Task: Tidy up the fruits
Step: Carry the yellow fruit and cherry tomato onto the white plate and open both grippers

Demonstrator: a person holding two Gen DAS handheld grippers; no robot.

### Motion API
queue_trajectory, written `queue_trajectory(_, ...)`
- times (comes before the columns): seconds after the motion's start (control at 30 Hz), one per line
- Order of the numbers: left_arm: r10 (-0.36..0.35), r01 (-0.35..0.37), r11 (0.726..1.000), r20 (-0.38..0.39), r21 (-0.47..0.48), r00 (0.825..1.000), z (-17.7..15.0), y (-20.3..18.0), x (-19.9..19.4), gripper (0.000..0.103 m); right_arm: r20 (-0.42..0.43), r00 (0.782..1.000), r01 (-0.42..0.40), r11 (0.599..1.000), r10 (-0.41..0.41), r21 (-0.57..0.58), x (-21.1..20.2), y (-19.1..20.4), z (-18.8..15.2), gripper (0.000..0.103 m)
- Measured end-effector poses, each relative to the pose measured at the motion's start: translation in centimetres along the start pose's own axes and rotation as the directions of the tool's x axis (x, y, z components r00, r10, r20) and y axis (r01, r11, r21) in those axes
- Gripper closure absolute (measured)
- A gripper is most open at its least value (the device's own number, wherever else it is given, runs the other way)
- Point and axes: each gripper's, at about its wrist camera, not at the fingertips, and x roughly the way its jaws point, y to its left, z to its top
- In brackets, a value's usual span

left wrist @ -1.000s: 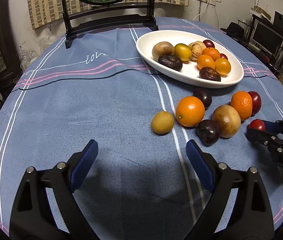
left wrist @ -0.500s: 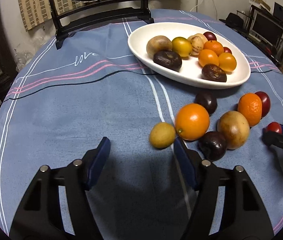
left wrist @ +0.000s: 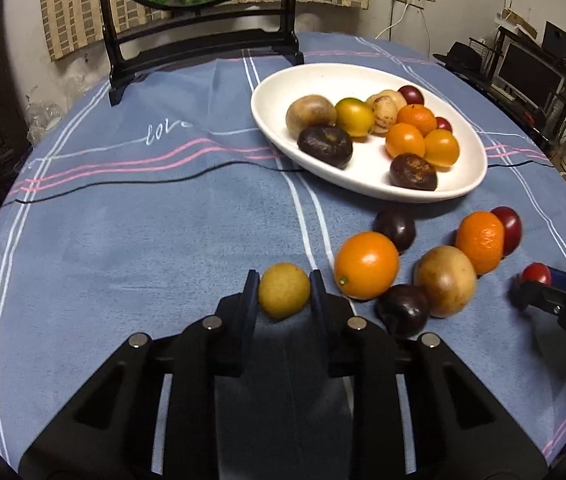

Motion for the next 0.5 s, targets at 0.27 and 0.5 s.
queue_trajectory(0.27, -0.03, 0.028, 0.999, 0.074, 0.032, 0.997, 2.1, -1.3, -3.1, 0.078, 0.084, 0.996, 0.046, 0.997, -0.04, -0.069, -2.6, 0.7, 2.6, 0.073)
queue_trajectory(0.5, -0.069, 0.067, 0.998, 0.127, 0.019, 0.99, 6.7, -2.6, -3.6, 0.077, 0.196, 0.979, 0.083, 0.987, -0.055, -0.136, -3.5, 1.8, 7.1, 0.073)
